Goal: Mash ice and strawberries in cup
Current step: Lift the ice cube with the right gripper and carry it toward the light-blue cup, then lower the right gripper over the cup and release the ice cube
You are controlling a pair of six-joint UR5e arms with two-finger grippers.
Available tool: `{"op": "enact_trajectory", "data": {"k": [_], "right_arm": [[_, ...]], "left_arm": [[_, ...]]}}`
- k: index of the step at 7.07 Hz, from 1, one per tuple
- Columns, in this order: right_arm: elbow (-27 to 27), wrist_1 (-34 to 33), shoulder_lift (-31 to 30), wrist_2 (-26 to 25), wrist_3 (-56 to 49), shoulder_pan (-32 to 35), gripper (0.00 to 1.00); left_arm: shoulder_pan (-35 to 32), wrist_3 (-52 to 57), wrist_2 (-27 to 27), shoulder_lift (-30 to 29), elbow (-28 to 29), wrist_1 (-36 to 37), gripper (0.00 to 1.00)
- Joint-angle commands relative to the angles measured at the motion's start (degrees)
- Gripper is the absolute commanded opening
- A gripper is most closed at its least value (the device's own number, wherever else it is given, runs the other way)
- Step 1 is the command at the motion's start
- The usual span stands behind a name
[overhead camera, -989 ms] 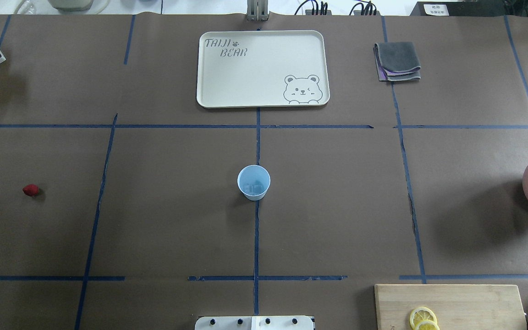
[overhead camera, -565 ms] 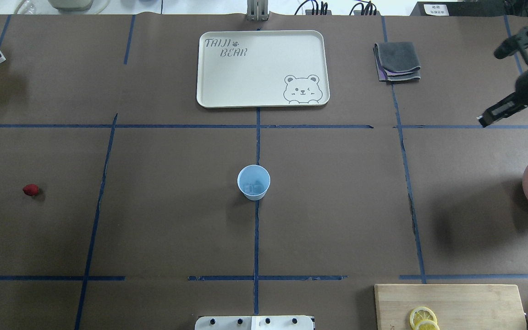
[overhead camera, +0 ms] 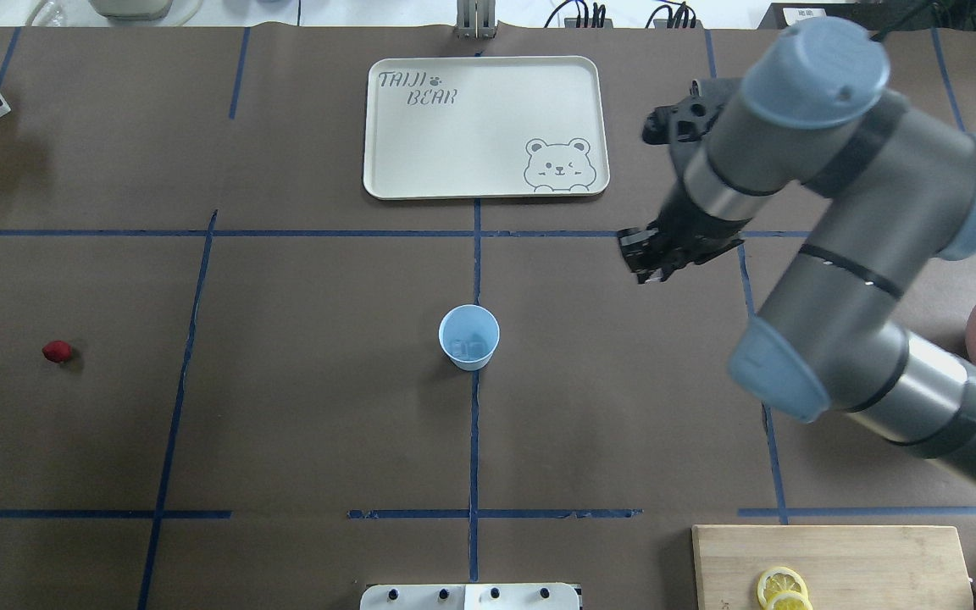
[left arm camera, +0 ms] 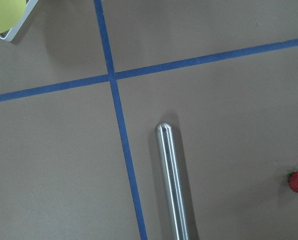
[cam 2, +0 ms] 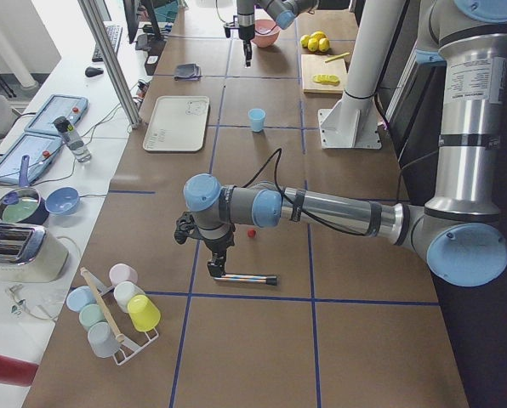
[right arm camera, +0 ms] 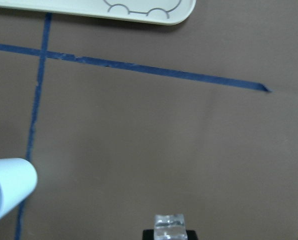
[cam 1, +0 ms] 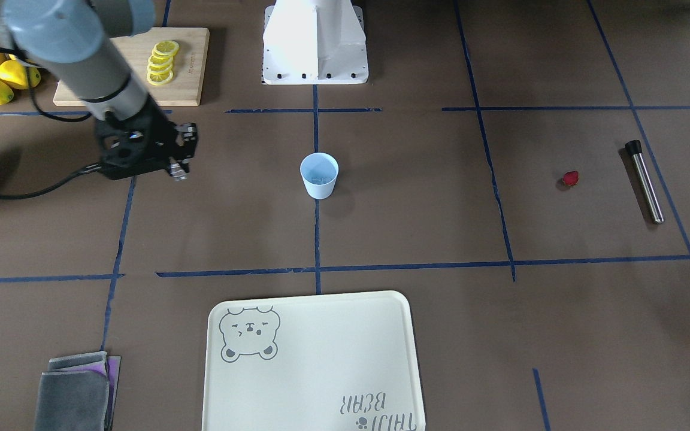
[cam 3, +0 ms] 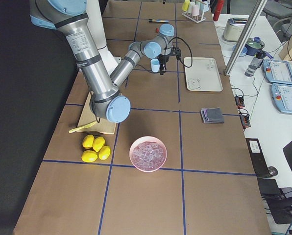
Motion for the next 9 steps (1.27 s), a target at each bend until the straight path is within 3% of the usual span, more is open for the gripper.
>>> {"op": "enact_trajectory", "data": {"k": [1, 3, 9], "right_arm": [[-6.11, -2.19, 11.05, -6.08, 10.6, -8.42, 0.0], [-14.2, -1.75, 17.4, -10.3, 15.1, -13.01, 0.0], [-17.39, 2.82, 17.51, -11.2, 14.85, -13.55, 0.04]], "left_arm": [[0.0, -0.01, 0.01, 0.05, 0.17, 0.0, 1.0], [0.0, 0.16, 0.01, -0.03, 0.61, 0.0, 1.0], [0.09, 0.25, 0.01, -0.03, 0.96, 0.0, 1.0]]}}
